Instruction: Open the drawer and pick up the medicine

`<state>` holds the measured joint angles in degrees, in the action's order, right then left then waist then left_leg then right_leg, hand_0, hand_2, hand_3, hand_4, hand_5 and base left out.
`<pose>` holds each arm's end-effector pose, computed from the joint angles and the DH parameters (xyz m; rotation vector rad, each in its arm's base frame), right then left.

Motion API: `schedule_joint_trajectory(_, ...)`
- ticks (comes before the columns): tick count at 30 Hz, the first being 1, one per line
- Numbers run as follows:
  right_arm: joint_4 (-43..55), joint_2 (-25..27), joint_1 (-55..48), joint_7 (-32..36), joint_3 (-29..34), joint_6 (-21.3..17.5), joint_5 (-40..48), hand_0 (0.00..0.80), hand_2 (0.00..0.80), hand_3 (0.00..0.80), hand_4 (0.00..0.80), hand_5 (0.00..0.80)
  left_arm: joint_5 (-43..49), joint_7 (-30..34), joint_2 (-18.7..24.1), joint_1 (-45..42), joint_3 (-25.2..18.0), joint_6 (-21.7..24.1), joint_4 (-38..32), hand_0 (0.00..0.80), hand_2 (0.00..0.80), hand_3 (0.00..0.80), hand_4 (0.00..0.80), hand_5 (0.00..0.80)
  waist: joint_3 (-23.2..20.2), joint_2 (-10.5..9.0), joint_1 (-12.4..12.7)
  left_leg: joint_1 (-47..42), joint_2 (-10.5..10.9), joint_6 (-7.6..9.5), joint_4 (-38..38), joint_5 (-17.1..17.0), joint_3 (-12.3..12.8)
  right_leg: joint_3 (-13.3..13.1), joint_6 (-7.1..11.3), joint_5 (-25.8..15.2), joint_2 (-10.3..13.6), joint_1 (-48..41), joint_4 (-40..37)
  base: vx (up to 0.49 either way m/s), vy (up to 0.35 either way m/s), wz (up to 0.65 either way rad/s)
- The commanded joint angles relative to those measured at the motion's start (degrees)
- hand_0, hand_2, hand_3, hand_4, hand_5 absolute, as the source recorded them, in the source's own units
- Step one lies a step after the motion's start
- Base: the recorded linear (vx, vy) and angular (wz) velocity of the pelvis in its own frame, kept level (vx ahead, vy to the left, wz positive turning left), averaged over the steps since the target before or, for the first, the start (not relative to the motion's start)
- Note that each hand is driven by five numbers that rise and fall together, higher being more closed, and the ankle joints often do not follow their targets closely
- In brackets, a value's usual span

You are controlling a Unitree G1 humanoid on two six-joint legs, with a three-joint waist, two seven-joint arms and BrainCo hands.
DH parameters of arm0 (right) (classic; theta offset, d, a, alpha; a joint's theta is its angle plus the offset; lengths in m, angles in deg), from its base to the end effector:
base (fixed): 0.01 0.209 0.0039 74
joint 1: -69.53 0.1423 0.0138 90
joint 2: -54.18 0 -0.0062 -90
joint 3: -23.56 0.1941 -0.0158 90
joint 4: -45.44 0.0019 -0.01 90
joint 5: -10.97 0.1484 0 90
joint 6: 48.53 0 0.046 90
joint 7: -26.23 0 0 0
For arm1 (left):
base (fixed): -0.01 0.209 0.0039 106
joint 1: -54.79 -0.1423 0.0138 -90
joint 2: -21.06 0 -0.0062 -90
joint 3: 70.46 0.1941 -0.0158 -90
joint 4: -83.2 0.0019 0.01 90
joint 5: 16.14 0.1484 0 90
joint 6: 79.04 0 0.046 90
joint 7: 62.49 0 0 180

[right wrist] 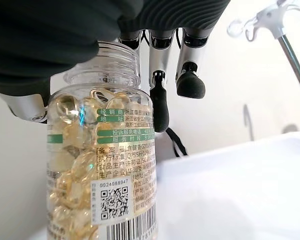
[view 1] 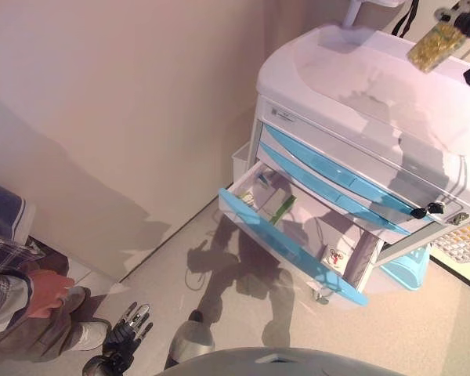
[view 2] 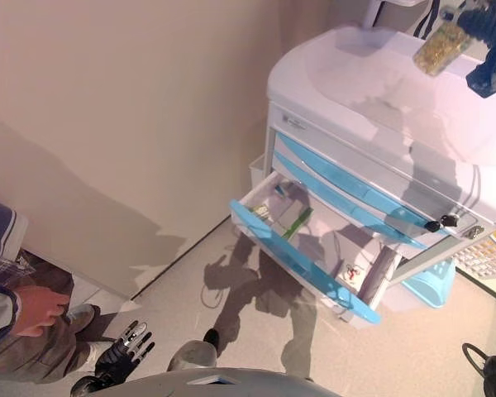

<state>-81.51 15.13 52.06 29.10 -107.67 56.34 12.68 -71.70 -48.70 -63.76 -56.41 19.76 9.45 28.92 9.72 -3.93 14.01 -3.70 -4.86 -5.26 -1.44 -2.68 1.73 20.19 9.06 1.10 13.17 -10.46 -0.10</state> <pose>0.3207 -0.3161 0.3257 -1.2303 -0.0391 -0.3900 0.0413 0.2714 -0.0944 -0.6372 0.7572 0.3680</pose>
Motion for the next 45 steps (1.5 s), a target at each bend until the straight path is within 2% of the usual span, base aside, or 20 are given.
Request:
schedule_joint_trajectory(1, -1.15, 1.90, 2.19, -0.28, -2.04, -2.78, -4.33, 0.800, 0.800, 0.800, 0.800, 0.800, 2.69, 0.50, 3.08, -0.45, 1.04, 0.48, -0.95, 0.000, 0.000, 0.000, 0.000, 0.000, -2.18, 0.64, 2.81, -2.12, -2.55, 0.69, -0.26, 2.73, -2.66, 1.21, -0.47, -2.31, 2.38, 3.35, 3.94, -0.011, -0.001, 0.05)
schedule_joint_trajectory(11, -3.80, -3.62, -8.44, 0.08, 1.19, -5.38, -13.12, 0.800, 0.800, 0.800, 0.800, 0.800, 3.62, 1.53, 2.49, 0.14, 0.66, 0.57, -0.04, 0.000, 0.000, 0.000, 0.000, 0.000, -1.27, 2.30, 3.48, -1.62, -2.43, 0.80, -0.47, 2.59, -3.46, 1.58, -0.54, -2.12, 2.68, 3.66, 4.28, -0.007, 0.001, 0.00)
schedule_joint_trajectory(19, -4.33, -5.60, -12.40, 0.55, 2.06, -4.54, -16.75, 0.800, 0.800, 0.800, 0.800, 0.800, 4.04, 2.10, 2.15, 0.08, 0.27, 0.22, -0.21, 0.000, 0.000, 0.000, 0.000, 0.000, -0.87, 2.82, 3.86, -1.45, -2.57, 0.79, -0.29, 2.17, -3.81, 1.88, -0.64, -2.21, 2.52, 3.71, 4.36, -0.004, -0.001, 0.00)
schedule_joint_trajectory(20, -4.41, -5.55, -12.56, 0.14, 2.23, -4.43, -17.28, 0.486, 0.486, 0.486, 0.486, 0.486, 4.24, 2.41, 2.11, -0.06, 0.06, 0.16, -0.17, 0.000, 0.000, 0.000, 0.000, 0.000, -0.84, 2.86, 3.90, -1.46, -2.60, 0.77, -0.22, 2.10, -3.79, 1.95, -0.63, -2.24, 2.52, 3.72, 4.37, 0.000, 0.000, 0.00)
schedule_joint_trajectory(21, -4.79, -5.55, -12.40, 0.27, 2.28, -5.00, -18.18, 0.000, 0.000, 0.000, 0.000, 0.000, 4.39, 2.68, 2.11, -0.15, 0.11, 0.23, -0.09, 0.000, 0.000, 0.000, 0.000, 0.000, -0.85, 2.87, 3.95, -1.45, -2.63, 0.73, -0.16, 2.01, -3.80, 2.00, -0.65, -2.26, 2.48, 3.70, 4.32, 0.000, 0.000, 0.00)
schedule_joint_trajectory(35, -1.37, -3.09, -9.78, -4.17, 2.77, -2.72, -17.44, 0.000, 0.000, 0.000, 0.000, 0.000, 3.76, 2.88, 1.94, -0.79, 0.16, 0.58, 0.01, 0.000, 0.000, 0.000, 0.000, 0.000, -1.47, 2.60, 3.33, -1.78, -2.97, 0.67, 0.46, 1.54, -2.93, 1.75, -0.57, -2.71, 2.12, 3.57, 3.67, 0.000, 0.000, 0.00)
schedule_joint_trajectory(45, 0.86, 0.86, -1.84, -9.04, 0.79, -0.63, -14.50, 0.000, 0.000, 0.000, 0.000, 0.000, 2.84, 3.05, 2.53, -1.03, 0.80, 1.24, 0.79, 0.000, 0.000, 0.000, 0.000, 0.000, -2.13, 1.88, 2.57, -2.21, -3.10, 0.71, 0.31, 1.82, -2.02, 1.14, -0.57, -2.83, 1.89, 3.28, 3.27, 0.000, 0.000, 0.00)
